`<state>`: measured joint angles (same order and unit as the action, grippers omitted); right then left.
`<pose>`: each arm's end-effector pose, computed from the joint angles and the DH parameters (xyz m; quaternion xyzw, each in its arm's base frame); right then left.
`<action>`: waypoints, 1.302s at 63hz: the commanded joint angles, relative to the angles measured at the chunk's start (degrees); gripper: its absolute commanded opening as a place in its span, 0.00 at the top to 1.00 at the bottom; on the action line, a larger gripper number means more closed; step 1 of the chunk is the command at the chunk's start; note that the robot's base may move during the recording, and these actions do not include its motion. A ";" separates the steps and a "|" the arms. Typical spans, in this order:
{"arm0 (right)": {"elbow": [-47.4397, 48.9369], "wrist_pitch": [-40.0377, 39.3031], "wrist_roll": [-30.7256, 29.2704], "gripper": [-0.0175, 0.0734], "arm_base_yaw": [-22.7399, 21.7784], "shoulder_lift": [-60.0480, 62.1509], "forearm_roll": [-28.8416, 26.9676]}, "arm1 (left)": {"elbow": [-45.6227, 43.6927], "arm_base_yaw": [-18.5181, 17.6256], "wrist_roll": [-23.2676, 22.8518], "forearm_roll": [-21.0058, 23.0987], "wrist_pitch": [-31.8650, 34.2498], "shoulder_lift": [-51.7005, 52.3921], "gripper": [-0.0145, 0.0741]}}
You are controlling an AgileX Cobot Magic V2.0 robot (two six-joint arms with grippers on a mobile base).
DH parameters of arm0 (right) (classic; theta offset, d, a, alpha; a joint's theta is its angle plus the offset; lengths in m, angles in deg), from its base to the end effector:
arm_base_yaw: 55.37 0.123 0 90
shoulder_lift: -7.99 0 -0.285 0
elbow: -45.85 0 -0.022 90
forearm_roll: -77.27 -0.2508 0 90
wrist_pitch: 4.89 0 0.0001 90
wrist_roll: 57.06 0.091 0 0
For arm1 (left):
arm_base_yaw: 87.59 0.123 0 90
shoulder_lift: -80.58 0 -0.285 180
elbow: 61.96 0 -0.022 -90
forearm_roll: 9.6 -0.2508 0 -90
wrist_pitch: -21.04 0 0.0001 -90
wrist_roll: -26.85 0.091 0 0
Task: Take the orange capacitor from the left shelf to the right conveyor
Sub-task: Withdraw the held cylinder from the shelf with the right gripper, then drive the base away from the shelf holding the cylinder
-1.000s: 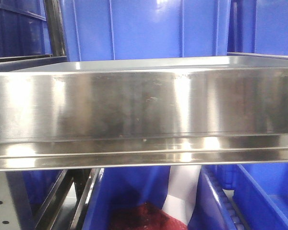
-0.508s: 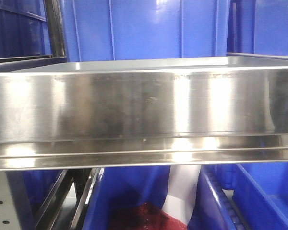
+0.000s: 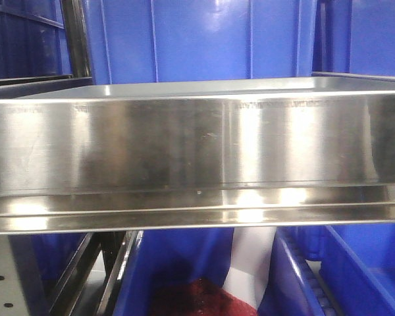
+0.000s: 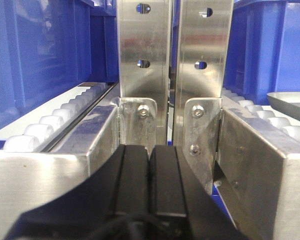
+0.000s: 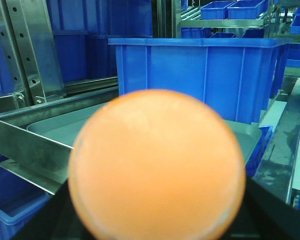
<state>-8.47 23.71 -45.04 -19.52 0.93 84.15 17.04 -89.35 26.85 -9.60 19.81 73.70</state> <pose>0.0174 0.0061 0.2977 -0.1623 0.6870 0.2338 0.6686 0.0565 -0.0017 0.2016 0.0106 0.6890 -0.0111 0.7246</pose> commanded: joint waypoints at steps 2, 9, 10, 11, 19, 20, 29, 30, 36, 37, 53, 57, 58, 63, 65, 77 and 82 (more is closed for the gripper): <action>1.46 -5.03 -0.20 0.74 -0.01 -0.38 0.29 | -0.33 0.11 0.00 0.34 4.65 0.52 0.95; 1.46 -5.03 -0.20 0.74 -0.01 -0.38 0.29 | -0.33 0.11 0.00 0.34 4.65 0.52 0.95; 1.46 -5.03 -0.20 0.74 -0.01 -0.38 0.29 | -0.33 0.11 0.00 0.34 4.65 0.52 0.95; 1.46 -5.03 -0.20 0.74 -0.01 -0.38 0.29 | -0.33 0.11 0.00 0.34 4.65 0.52 0.95; 1.46 -5.03 -0.20 0.74 -0.01 -0.38 0.29 | -0.33 0.11 0.00 0.34 4.65 0.52 0.95; 1.46 -5.03 -0.20 0.74 -0.01 -0.38 0.29 | -0.33 0.11 0.00 0.34 4.65 0.52 0.95; 1.46 -5.03 -0.20 0.74 -0.01 -0.38 0.29 | -0.33 0.11 0.00 0.34 4.65 0.52 0.95; 1.46 -5.03 -0.20 0.74 -0.01 -0.38 0.29 | -0.33 0.11 0.00 0.34 4.65 0.52 0.95; 1.46 -5.03 -0.20 0.74 -0.01 -0.38 0.29 | -0.33 0.11 0.00 0.34 4.65 0.52 0.95; 1.46 -5.03 -0.20 0.74 -0.01 -0.38 0.29 | -0.33 0.11 0.00 0.34 4.65 0.52 0.95; 1.46 -5.03 -0.20 0.74 -0.01 -0.38 0.29 | -0.33 0.11 0.00 0.34 4.65 0.52 0.95; 1.46 -5.03 -0.20 0.74 -0.01 -0.38 0.29 | -0.33 0.11 0.00 0.34 4.65 0.52 0.95; 1.46 -5.03 -0.20 0.74 -0.01 -0.38 0.29 | -0.33 0.11 0.00 0.34 4.65 0.52 0.95; 1.46 -5.03 -0.20 0.74 -0.01 -0.38 0.29 | -0.33 0.11 0.00 0.34 4.65 0.52 0.95; 1.46 -5.03 -0.20 0.74 -0.01 -0.38 0.29 | -0.33 0.11 0.00 0.34 4.65 0.52 0.95; 1.46 -5.03 -0.20 0.74 -0.01 -0.38 0.29 | -0.33 -0.41 0.00 0.34 4.65 0.52 0.95; 1.46 -5.03 -0.20 0.74 -0.01 -0.38 0.29 | -0.33 -0.83 0.00 0.34 4.65 0.52 0.95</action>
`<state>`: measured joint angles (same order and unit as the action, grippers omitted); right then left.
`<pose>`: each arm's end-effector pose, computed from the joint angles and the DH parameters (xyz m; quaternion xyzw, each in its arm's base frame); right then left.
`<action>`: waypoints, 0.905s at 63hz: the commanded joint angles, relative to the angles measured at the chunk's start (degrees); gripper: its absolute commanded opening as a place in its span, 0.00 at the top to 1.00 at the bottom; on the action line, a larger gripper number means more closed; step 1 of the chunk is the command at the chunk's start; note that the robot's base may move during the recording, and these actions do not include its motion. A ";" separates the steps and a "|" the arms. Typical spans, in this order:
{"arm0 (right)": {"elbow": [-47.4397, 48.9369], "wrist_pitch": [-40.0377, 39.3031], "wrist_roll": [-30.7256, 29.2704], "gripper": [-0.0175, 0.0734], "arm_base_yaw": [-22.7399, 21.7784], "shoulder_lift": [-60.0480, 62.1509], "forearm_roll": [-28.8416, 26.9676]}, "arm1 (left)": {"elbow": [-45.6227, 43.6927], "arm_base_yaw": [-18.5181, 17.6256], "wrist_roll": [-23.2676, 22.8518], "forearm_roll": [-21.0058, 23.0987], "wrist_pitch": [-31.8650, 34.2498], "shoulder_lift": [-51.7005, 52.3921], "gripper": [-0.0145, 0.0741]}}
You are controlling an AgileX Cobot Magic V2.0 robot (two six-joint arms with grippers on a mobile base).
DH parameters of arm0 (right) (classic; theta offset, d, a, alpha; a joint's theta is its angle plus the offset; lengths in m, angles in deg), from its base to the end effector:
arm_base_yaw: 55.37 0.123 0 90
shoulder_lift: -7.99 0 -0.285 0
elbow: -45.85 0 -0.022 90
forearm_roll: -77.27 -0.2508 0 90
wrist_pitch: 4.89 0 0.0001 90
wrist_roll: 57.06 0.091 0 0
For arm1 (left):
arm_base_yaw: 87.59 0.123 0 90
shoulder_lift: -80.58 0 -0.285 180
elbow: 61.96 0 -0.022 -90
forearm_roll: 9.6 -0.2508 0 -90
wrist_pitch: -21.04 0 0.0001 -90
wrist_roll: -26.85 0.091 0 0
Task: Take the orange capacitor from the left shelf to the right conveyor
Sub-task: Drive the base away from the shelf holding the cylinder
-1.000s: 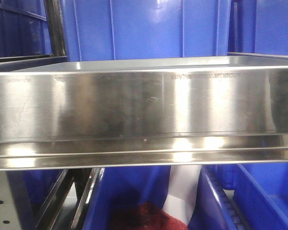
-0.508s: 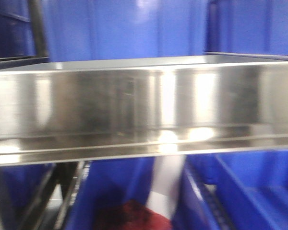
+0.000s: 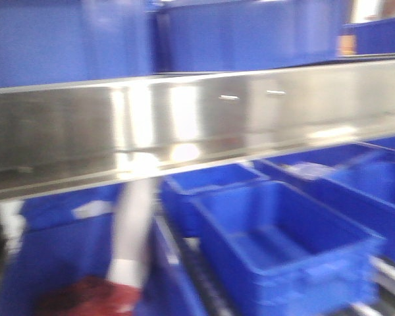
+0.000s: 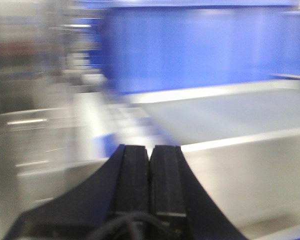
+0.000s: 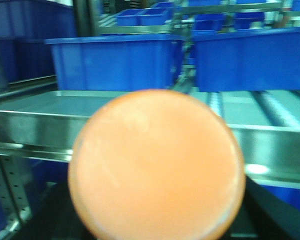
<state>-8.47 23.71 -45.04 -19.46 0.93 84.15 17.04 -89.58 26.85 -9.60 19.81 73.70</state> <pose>0.0173 0.0061 0.2977 -0.1626 0.6869 0.2341 0.6685 0.0565 -0.0020 0.2016 0.0120 0.6889 -0.0126 0.7246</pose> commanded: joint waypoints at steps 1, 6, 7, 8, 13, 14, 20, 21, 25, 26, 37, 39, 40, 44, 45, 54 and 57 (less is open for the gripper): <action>1.46 -5.03 -0.20 0.74 -0.07 -0.38 0.29 | -0.33 -0.59 0.00 0.34 4.65 0.52 0.95; 1.46 -5.03 -0.20 0.74 -0.07 -0.38 0.29 | -0.33 -0.59 0.00 0.34 4.65 0.52 0.95; 1.46 -5.03 -0.20 0.74 -0.07 -0.38 0.29 | -0.33 -0.59 0.00 0.34 4.65 0.52 0.95; 1.46 -5.03 -0.20 0.74 -0.07 -0.38 0.29 | -0.33 -0.59 0.00 0.34 4.65 0.52 0.95; 1.46 -5.03 -0.20 0.74 -0.07 -0.38 0.29 | -0.33 -0.59 0.00 0.34 4.65 0.52 0.95; 1.46 -5.03 -0.20 0.74 -0.07 -0.38 0.29 | -0.33 -0.59 0.00 0.34 4.65 0.52 0.95; 1.46 -5.03 -0.20 0.74 -0.07 -0.38 0.29 | -0.33 -0.59 0.00 0.34 4.65 0.52 0.95; 1.46 -5.03 -0.20 0.74 -0.07 -0.38 0.29 | -0.33 -0.59 0.00 0.34 4.65 0.52 0.95; 1.46 -5.03 -0.20 0.74 -0.07 -0.38 0.29 | -0.33 -0.59 0.00 0.34 4.65 0.52 0.95; 1.46 -5.03 -0.20 0.74 -0.07 -0.38 0.29 | -0.33 -0.59 0.00 0.34 4.65 0.52 0.95; 1.46 -5.03 -0.20 0.74 -0.07 -0.38 0.29 | -0.33 -0.59 0.00 0.34 4.65 0.52 0.95; 1.46 -5.03 -0.20 0.74 -0.07 -0.38 0.29 | -0.33 -0.59 0.00 0.34 4.65 0.52 0.95; 1.46 -5.03 -0.20 0.74 -0.07 -0.38 0.29 | -0.33 -0.59 0.00 0.34 4.65 0.52 0.95; 1.46 -5.03 -0.20 0.74 -0.07 -0.38 0.29 | -0.33 -0.59 0.00 0.34 4.65 0.52 0.95; 1.46 -5.03 -0.20 0.74 -0.07 -0.38 0.29 | -0.33 -0.59 0.00 0.34 4.65 0.52 0.95; 1.46 -5.03 -0.20 0.74 -0.07 -0.38 0.29 | -0.33 -0.59 0.00 0.34 4.65 0.52 0.95; 1.46 -5.03 -0.20 0.74 -0.07 -0.38 0.29 | -0.33 -0.59 0.00 0.34 4.65 0.52 0.95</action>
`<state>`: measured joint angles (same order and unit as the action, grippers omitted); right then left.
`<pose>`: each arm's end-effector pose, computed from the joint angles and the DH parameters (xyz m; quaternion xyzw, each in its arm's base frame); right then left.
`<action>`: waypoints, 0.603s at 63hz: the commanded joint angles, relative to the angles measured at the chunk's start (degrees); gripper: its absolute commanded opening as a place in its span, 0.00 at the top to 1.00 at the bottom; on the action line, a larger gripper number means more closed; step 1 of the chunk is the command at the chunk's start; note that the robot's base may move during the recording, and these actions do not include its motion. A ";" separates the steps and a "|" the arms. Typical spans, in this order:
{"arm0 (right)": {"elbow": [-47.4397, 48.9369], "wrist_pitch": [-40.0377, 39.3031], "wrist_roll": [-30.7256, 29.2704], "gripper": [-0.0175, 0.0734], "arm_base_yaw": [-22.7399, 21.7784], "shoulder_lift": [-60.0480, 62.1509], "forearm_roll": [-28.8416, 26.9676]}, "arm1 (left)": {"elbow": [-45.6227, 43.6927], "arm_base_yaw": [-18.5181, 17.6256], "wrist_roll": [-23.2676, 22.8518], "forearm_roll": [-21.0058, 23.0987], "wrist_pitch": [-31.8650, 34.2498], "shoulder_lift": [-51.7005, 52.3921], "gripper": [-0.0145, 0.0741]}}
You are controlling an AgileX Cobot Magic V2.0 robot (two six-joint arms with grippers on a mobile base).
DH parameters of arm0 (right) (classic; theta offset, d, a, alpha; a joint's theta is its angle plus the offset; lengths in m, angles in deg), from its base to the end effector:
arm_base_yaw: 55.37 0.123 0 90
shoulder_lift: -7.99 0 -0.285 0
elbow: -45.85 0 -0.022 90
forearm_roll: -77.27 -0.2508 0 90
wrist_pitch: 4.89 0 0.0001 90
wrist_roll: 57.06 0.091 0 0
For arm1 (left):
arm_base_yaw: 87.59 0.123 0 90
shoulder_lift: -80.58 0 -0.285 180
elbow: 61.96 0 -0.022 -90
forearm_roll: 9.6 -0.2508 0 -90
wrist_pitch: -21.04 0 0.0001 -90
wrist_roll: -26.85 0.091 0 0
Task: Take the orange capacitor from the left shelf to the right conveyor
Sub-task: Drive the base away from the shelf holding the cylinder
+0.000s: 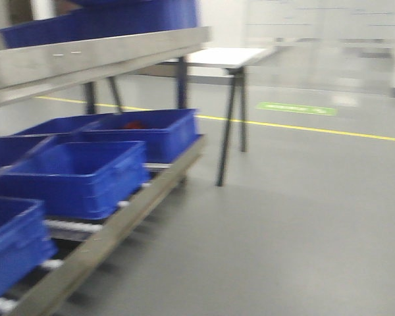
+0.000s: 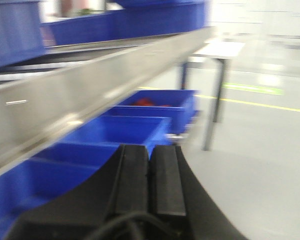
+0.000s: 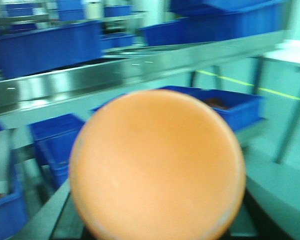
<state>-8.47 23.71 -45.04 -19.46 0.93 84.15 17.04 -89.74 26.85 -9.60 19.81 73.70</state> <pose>0.0173 0.0061 0.2977 -0.1626 0.6869 0.2341 0.6685 0.0565 -0.0021 0.2016 0.0129 0.6889 -0.0136 0.7246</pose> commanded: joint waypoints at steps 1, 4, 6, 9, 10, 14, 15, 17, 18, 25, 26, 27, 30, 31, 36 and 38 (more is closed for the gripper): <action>1.46 -5.03 -0.20 0.74 -0.07 -0.38 0.29 | -0.33 -0.44 0.00 0.34 4.65 0.52 0.95; 1.46 -5.03 -0.20 0.74 -0.07 -0.38 0.29 | -0.33 -0.44 0.00 0.34 4.65 0.52 0.95; 1.46 -5.03 -0.20 0.74 -0.07 -0.38 0.29 | -0.33 -0.44 0.00 0.34 4.65 0.52 0.95; 1.46 -5.03 -0.20 0.74 -0.07 -0.38 0.29 | -0.33 -0.44 0.00 0.34 4.65 0.52 0.95; 1.46 -5.03 -0.20 0.74 -0.07 -0.38 0.29 | -0.33 -0.44 0.00 0.34 4.65 0.52 0.95; 1.46 -5.03 -0.20 0.74 -0.07 -0.38 0.29 | -0.33 -0.44 0.00 0.34 4.65 0.52 0.95; 1.46 -5.03 -0.20 0.74 -0.07 -0.38 0.29 | -0.33 -0.44 0.00 0.34 4.65 0.52 0.95; 1.46 -5.03 -0.20 0.74 -0.07 -0.38 0.29 | -0.33 -0.44 0.00 0.34 4.65 0.52 0.95; 1.46 -5.03 -0.20 0.74 -0.07 -0.38 0.29 | -0.33 -0.44 0.00 0.34 4.65 0.52 0.95; 1.46 -5.03 -0.20 0.74 -0.07 -0.38 0.29 | -0.33 -0.44 0.00 0.34 4.65 0.52 0.95; 1.46 -5.03 -0.20 0.74 -0.07 -0.38 0.29 | -0.33 -0.44 0.00 0.34 4.65 0.52 0.95; 1.46 -5.03 -0.20 0.74 -0.07 -0.38 0.29 | -0.33 -0.44 0.00 0.34 4.65 0.52 0.95; 1.46 -5.03 -0.20 0.74 -0.07 -0.38 0.29 | -0.33 -0.44 0.00 0.34 4.65 0.52 0.95; 1.46 -5.03 -0.20 0.74 -0.07 -0.38 0.29 | -0.33 -0.44 0.00 0.34 4.65 0.52 0.95; 1.46 -5.03 -0.20 0.74 -0.07 -0.38 0.29 | -0.33 -0.44 0.00 0.34 4.65 0.52 0.95; 1.46 -5.03 -0.20 0.74 -0.07 -0.38 0.29 | -0.33 -0.44 0.00 0.34 4.65 0.52 0.95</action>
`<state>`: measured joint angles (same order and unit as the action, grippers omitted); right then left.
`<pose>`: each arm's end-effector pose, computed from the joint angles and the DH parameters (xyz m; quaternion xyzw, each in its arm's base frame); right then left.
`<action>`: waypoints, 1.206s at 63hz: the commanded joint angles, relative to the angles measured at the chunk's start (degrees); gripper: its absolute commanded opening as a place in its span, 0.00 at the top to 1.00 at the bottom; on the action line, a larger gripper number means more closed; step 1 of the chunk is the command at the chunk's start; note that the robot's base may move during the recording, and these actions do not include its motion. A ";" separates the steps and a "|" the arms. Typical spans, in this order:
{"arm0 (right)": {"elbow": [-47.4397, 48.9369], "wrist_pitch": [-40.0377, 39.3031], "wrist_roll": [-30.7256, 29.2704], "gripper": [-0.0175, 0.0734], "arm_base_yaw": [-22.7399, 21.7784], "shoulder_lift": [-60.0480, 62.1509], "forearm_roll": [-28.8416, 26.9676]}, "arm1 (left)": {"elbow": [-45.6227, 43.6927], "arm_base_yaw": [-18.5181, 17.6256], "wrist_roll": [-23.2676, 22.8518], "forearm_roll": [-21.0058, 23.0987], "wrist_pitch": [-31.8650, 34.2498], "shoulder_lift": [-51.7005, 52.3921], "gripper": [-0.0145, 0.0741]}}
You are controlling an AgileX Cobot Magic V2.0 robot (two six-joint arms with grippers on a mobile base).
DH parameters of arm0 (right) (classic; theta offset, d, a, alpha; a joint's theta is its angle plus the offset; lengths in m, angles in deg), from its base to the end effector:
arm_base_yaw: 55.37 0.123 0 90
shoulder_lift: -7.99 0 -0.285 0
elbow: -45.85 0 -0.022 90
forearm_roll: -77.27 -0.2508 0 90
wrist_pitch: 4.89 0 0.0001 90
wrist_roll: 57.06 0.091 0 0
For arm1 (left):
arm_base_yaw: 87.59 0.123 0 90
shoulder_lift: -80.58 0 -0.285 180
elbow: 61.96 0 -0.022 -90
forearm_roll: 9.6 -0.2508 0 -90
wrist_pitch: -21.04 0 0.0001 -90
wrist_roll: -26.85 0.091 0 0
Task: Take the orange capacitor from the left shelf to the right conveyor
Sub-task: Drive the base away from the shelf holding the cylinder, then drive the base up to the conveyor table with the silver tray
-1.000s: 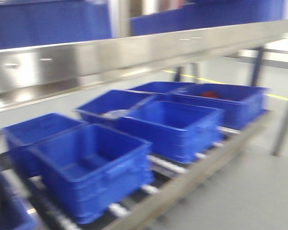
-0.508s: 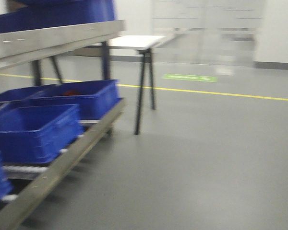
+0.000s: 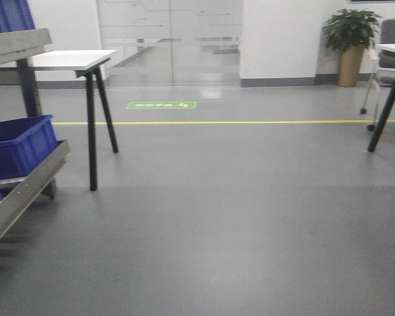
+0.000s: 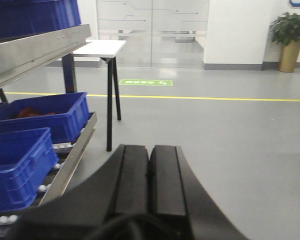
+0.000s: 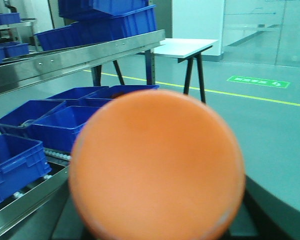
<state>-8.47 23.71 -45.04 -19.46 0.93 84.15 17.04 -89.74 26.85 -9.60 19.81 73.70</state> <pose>0.0173 0.0061 0.2977 -0.1626 0.6869 0.2341 0.6685 0.0565 -0.0021 0.2016 0.0129 0.6889 -0.0136 0.7246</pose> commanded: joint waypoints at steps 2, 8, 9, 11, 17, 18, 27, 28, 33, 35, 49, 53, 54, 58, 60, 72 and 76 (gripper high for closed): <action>1.46 -5.03 -0.20 0.74 -0.07 -0.38 0.29 | -0.33 -0.44 0.00 0.34 4.65 0.52 0.95; 1.46 -5.03 -0.20 0.74 -0.07 -0.38 0.29 | -0.33 -0.44 0.00 0.34 4.65 0.52 0.95; 1.46 -5.03 -0.20 0.74 -0.07 -0.38 0.29 | -0.33 -0.44 0.00 0.34 4.65 0.52 0.95; 1.46 -5.03 -0.20 0.74 -0.07 -0.38 0.29 | -0.33 -0.44 0.00 0.34 4.65 0.52 0.95; 1.46 -5.03 -0.20 0.74 -0.07 -0.38 0.29 | -0.33 -0.44 0.00 0.34 4.65 0.52 0.95; 1.46 -5.03 -0.20 0.74 -0.07 -0.38 0.29 | -0.33 -0.44 0.00 0.34 4.65 0.52 0.95; 1.46 -5.03 -0.20 0.74 -0.07 -0.38 0.29 | -0.33 -0.44 0.00 0.34 4.65 0.52 0.95; 1.46 -5.03 -0.20 0.74 -0.07 -0.38 0.29 | -0.33 -0.44 0.00 0.34 4.65 0.52 0.95; 1.46 -5.03 -0.20 0.74 -0.12 -0.38 0.29 | -0.33 -0.44 0.00 0.34 4.65 0.52 0.95; 1.46 -5.03 -0.20 0.74 -0.28 -0.38 0.29 | -0.33 -0.44 0.00 0.34 4.65 0.52 0.95; 1.46 -5.03 -0.20 0.74 -0.47 -0.38 0.29 | -0.33 -0.44 0.00 0.34 4.65 0.52 0.95; 1.46 -5.03 -0.20 0.74 -0.47 -0.38 0.29 | -0.33 -0.44 0.00 0.34 4.65 0.52 0.95; 1.46 -5.03 -0.20 0.74 -0.47 -0.38 0.29 | -0.33 -0.44 0.00 0.34 4.65 0.52 0.95; 1.46 -5.03 -0.20 0.74 -0.47 -0.38 0.29 | -0.33 -0.44 0.00 0.34 4.65 0.52 0.95; 1.46 -5.03 -0.20 0.74 -0.47 -0.38 0.29 | -0.33 -0.44 0.00 0.34 4.65 0.52 0.95; 1.46 -5.03 -0.20 0.74 -0.47 -0.38 0.29 | -0.33 -0.44 0.00 0.34 4.65 0.52 0.95; 1.46 -5.03 -0.20 0.74 -0.47 -0.38 0.29 | -0.33 -0.44 0.00 0.34 4.65 0.52 0.95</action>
<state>-8.47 23.71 -45.04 -19.68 0.93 84.08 17.04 -89.74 26.85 -9.60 19.81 73.70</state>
